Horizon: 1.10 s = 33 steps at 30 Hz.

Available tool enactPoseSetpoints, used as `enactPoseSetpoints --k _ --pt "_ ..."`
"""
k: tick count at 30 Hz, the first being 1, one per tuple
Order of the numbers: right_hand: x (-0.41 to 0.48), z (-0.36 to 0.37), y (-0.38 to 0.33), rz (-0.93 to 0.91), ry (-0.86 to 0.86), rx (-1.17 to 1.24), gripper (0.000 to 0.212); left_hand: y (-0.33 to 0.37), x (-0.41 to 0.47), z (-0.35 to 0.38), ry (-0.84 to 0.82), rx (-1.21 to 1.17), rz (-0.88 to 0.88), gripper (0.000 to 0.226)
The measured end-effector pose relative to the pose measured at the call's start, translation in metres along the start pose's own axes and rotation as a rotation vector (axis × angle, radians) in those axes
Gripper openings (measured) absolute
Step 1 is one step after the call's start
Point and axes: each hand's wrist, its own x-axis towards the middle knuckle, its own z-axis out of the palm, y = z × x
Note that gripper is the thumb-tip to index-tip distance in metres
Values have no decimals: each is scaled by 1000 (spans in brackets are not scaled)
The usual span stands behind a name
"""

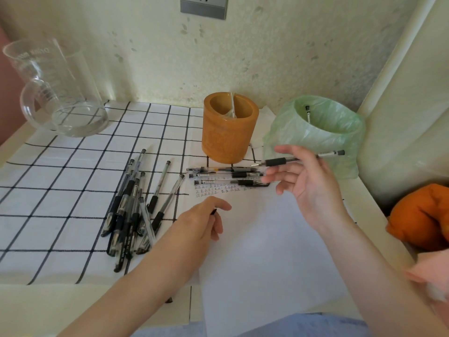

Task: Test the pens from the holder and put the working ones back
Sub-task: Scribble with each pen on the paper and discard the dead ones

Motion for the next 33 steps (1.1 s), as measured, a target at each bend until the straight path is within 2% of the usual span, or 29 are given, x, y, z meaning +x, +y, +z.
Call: enactPoseSetpoints --k 3,5,7,9,13,20,24,30,33 --pt "0 0 5 40 -51 -95 24 0 -2 1 -27 150 69 35" --pt "3 3 11 50 -22 -140 12 -4 -4 1 2 328 154 39" --pt "7 4 20 51 -1 -184 10 -6 -4 0 15 444 211 39" --pt "11 6 30 60 4 -208 14 -8 -4 -2 -36 521 196 42" --pt "21 7 45 21 42 -267 13 -9 -5 -2 -169 683 120 65" --pt "31 3 43 -15 108 -190 13 -9 -4 -2 -223 710 110 68" --pt "29 -1 47 -64 145 -283 13 -10 -4 -2 -222 694 124 68" --pt "31 -4 56 -173 271 -392 37 -10 -3 -2 -218 694 130 67" --pt "34 -5 61 -193 328 -428 40 -11 -3 -2 -212 691 130 67"
